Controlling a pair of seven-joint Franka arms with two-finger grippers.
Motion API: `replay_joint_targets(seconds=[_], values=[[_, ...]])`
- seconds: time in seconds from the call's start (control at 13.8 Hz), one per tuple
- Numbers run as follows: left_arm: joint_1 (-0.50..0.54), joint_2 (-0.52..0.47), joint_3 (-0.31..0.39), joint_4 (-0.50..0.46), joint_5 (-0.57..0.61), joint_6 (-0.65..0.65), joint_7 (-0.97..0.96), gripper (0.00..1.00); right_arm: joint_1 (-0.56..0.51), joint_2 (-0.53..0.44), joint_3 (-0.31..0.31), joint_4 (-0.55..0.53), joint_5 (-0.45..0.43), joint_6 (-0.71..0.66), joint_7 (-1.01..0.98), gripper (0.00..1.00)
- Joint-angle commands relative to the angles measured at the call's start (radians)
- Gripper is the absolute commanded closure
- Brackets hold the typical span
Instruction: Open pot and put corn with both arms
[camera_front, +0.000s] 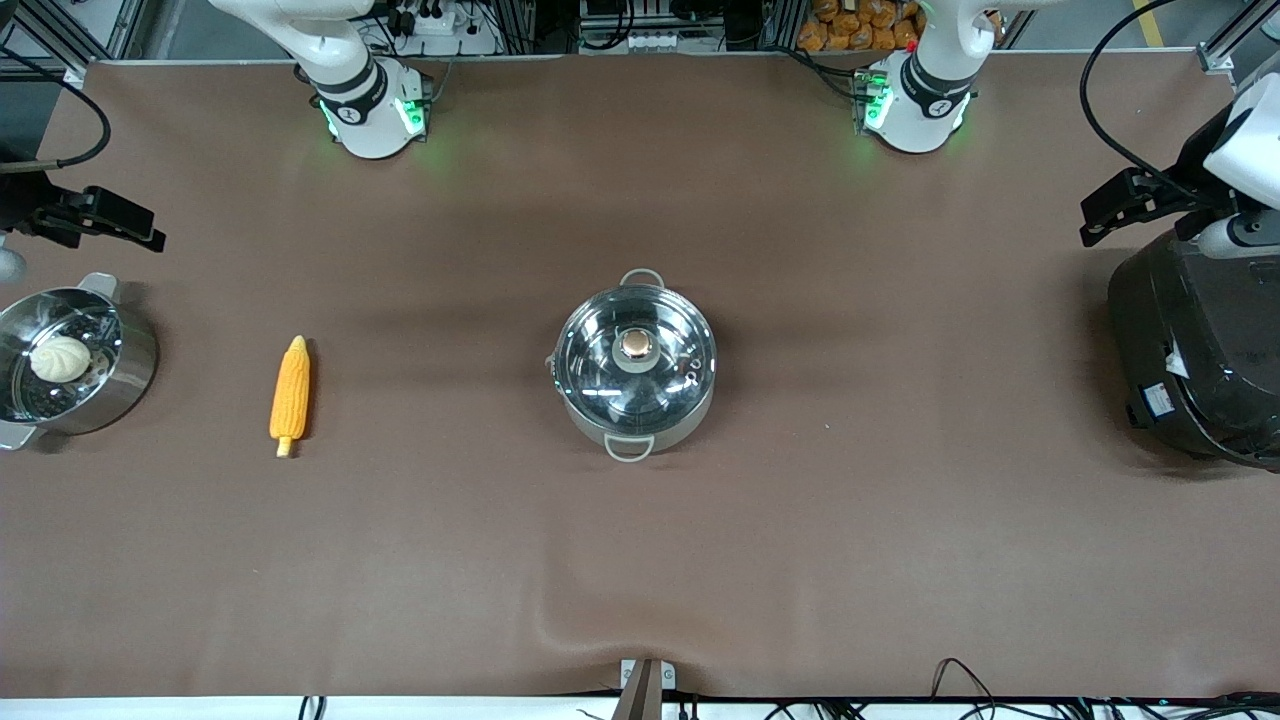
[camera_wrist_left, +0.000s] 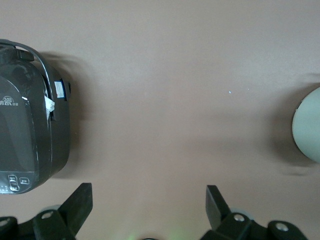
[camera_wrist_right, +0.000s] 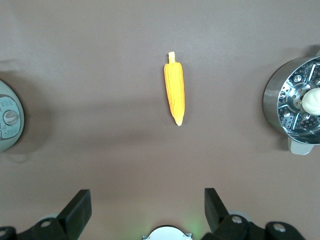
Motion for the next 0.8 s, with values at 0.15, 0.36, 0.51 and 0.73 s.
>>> replay_joint_targets(seconds=[0.15, 0.36, 0.51, 0.73], values=[[0.004, -0.003, -0.004, 0.013, 0.02, -0.018, 0.018, 0.0, 0.006, 0.0, -0.004, -0.001, -0.001, -0.001, 0.001, 0.0], [0.005, 0.0, -0.004, 0.015, 0.014, -0.018, 0.018, 0.0, 0.003, -0.002, -0.004, -0.002, -0.001, -0.01, 0.001, 0.0], [0.005, 0.003, -0.004, 0.013, 0.014, -0.018, 0.02, 0.0, -0.004, 0.001, -0.005, -0.005, -0.001, -0.003, 0.001, 0.0], [0.001, 0.011, -0.004, 0.008, 0.007, -0.018, 0.005, 0.0, -0.002, 0.007, -0.007, -0.004, -0.001, 0.019, 0.001, 0.0]])
